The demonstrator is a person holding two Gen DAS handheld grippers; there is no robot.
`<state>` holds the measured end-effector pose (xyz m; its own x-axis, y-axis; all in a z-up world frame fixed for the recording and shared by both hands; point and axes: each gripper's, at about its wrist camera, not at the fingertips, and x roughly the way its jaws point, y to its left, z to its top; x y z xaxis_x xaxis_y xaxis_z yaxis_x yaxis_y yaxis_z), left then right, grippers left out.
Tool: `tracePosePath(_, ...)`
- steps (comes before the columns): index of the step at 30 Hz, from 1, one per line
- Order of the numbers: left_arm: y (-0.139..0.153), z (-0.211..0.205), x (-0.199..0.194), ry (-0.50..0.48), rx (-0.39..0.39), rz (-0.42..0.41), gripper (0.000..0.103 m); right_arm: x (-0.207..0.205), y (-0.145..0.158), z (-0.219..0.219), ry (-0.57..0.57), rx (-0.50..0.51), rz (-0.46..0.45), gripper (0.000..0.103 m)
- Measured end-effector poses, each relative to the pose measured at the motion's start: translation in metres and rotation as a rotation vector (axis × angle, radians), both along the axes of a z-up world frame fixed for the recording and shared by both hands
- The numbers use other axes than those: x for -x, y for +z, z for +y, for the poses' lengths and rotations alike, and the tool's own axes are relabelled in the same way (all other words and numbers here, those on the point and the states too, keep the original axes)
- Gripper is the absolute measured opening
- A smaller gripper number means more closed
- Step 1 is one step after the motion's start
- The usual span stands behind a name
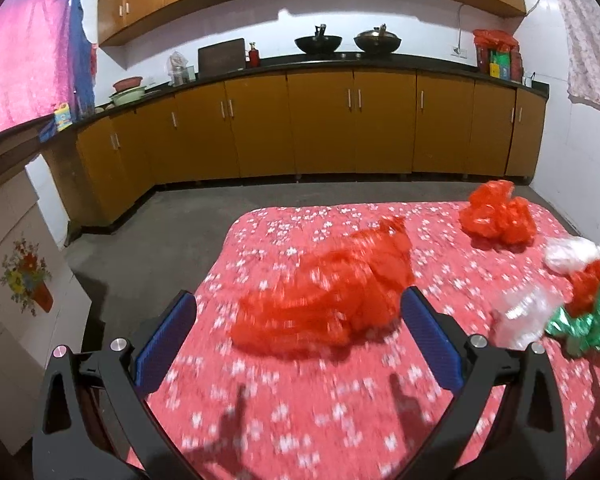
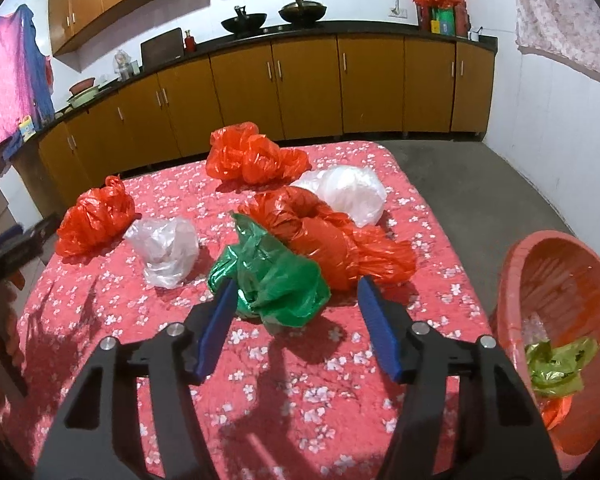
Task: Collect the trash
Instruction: 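Move both tools back over the table toward the remaining bags, then grasp the green bag with the right tool while the left tool grasps a red bag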
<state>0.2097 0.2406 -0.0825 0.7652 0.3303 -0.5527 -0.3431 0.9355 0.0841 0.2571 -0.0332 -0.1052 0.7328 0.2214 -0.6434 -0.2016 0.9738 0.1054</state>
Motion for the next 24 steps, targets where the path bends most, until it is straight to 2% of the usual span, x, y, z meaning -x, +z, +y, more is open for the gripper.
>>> tracePosePath(6,-0.010,0.007,-0.025,-0.067,0.019,0.045,0.101,-0.006,-0.005,0.002,0.012,-0.009,0.016,0.058)
tracePosePath(10,-0.022,0.008,-0.042,-0.091,0.018,0.106,0.101,-0.010,-0.009,0.003,0.023,-0.013,0.029,0.053)
tracePosePath(15,-0.031,0.014,-0.053,-0.109,0.078,0.144,0.101,-0.011,-0.011,0.002,0.034,-0.032,0.043,0.046)
tracePosePath(17,-0.030,0.013,-0.055,-0.121,0.082,0.138,0.093,-0.011,-0.012,0.002,0.039,-0.040,0.051,0.040)
tracePosePath(19,-0.031,0.010,-0.056,-0.151,0.087,0.147,0.071,-0.011,-0.013,0.001,0.044,-0.045,0.058,0.033)
tracePosePath(22,-0.033,0.003,-0.056,-0.193,0.089,0.160,0.050,-0.011,-0.014,0.001,0.052,-0.052,0.062,0.025)
tracePosePath(24,-0.032,-0.003,-0.054,-0.211,0.071,0.157,0.042,-0.010,-0.014,0.002,0.060,-0.049,0.063,0.017)
